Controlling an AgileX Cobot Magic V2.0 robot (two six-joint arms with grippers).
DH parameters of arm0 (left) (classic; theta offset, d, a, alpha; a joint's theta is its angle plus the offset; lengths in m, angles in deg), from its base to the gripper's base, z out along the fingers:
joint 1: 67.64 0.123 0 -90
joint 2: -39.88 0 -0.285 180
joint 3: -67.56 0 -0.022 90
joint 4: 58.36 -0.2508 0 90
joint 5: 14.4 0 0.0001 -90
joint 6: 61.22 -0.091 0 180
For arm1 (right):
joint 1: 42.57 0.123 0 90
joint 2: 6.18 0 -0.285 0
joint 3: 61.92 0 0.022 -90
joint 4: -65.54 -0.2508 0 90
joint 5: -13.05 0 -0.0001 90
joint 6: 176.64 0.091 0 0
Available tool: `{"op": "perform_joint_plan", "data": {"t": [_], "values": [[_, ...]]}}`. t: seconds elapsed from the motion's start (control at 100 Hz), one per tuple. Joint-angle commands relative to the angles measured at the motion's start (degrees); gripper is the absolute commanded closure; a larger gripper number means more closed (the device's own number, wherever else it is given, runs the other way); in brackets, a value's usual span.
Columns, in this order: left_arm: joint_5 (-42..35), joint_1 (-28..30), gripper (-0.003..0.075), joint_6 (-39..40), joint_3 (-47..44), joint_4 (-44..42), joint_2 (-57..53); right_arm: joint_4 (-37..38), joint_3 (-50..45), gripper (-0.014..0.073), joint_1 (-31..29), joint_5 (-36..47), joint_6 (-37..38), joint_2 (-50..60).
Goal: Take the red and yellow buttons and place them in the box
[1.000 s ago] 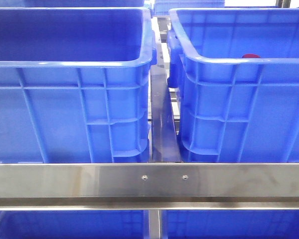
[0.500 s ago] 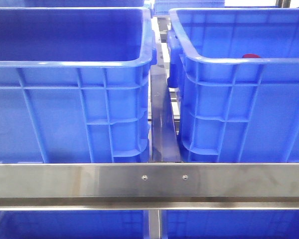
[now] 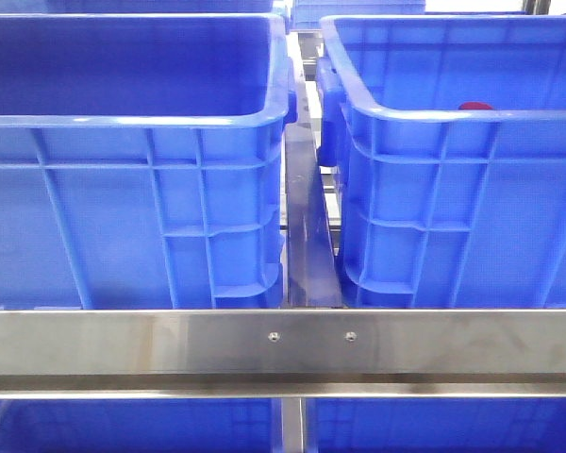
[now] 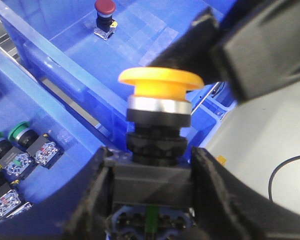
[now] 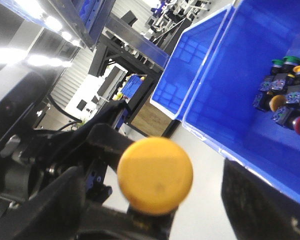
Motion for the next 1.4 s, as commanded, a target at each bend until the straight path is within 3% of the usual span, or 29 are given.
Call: {"op": "perform_joint_plan", "data": {"t": [0.0, 0.18, 0.44, 0.54, 0.68, 0.75, 0.82, 0.97, 1.04, 1.39], "values": [[-3.92, -0.47, 0.0739, 0.15, 1.89, 0.42, -1.71, -8.53, 3.19, 0.0016, 0.70, -1.67, -0.16, -0.28], [-4.16, -0.47, 0.0739, 0.15, 1.89, 0.42, -1.71, -8.47, 4.96, 0.0065, 1.29, -2.44, -0.16, -2.04], [-4.16, -0.47, 0.0739, 0.15, 1.89, 0.42, -1.71, -8.22, 5.05, 0.0384, 1.29, -4.62, -0.16, -2.50], [-4.16, -0.47, 0.0739, 0.15, 1.89, 0.42, -1.71, -8.22, 5.05, 0.0457, 1.29, -4.84, -0.16, -2.50], [-4.16, -0.47, 0.0734, 0.15, 1.89, 0.42, -1.71, -8.22, 5.05, 0.0463, 1.29, -4.84, -0.16, -2.50], [-4.16, -0.47, 0.0688, 0.15, 1.89, 0.42, -1.71, -8.22, 5.05, 0.0463, 1.29, -4.97, -0.16, -2.50], [-4.16, -0.47, 0.0596, 0.15, 1.89, 0.42, -1.71, -8.22, 5.05, 0.0463, 1.29, -5.09, -0.16, -2.50], [-4.06, -0.47, 0.0326, 0.15, 1.89, 0.42, -1.71, -8.22, 5.05, 0.0463, 1.29, -5.45, -0.16, -2.50], [-3.69, -0.47, 0.0263, 0.15, 1.89, 0.42, -1.71, -8.27, 5.05, 0.0463, 1.17, -5.50, -0.16, -2.50], [-2.58, -0.47, 0.0258, 0.15, 1.89, 0.18, -3.39, -8.47, 5.05, 0.0463, 1.12, -2.45, -3.24, -2.50]]}}
